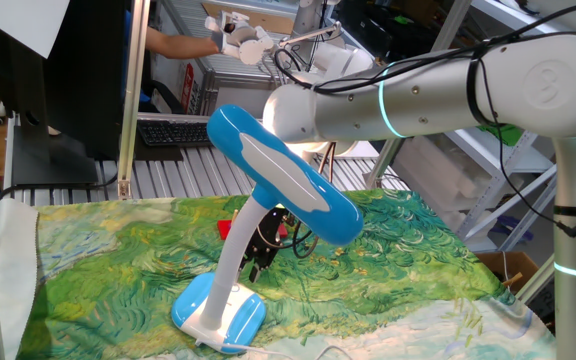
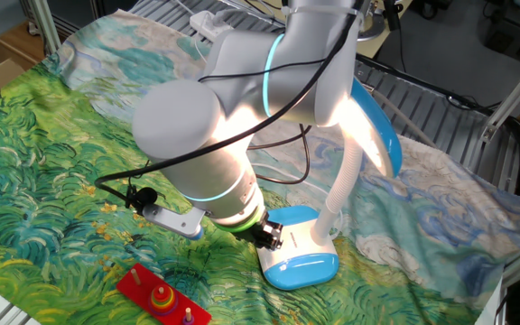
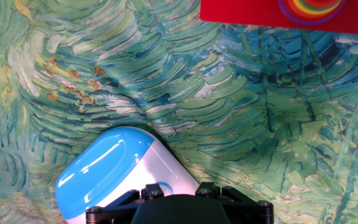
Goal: Turn off the desk lamp by pressing the button
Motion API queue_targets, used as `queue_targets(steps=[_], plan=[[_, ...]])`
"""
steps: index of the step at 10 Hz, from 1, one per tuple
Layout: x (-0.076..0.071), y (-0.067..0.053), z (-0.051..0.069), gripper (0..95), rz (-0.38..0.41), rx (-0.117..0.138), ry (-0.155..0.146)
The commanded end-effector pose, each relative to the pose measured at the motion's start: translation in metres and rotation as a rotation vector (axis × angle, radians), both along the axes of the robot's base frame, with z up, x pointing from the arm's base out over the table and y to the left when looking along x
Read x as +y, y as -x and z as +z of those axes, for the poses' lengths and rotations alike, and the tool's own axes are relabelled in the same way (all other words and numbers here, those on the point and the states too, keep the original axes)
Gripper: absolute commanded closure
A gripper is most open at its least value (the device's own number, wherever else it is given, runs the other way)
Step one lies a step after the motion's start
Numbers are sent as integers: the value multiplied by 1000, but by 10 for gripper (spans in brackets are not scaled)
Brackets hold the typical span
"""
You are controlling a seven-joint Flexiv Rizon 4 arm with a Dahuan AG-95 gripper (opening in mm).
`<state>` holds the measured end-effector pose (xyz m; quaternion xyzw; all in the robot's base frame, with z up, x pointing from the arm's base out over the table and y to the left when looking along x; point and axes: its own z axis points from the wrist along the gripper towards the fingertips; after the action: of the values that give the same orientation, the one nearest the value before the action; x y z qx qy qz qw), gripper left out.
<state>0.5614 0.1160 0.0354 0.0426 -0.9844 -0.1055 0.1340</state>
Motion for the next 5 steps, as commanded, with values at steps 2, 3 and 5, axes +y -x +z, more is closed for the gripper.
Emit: queue_targets(steps=[2,3,5], plan=[[0,1,0,570,3,-1,0],[0,1,0,570,5,0,0],[0,1,0,570,8,0,2]])
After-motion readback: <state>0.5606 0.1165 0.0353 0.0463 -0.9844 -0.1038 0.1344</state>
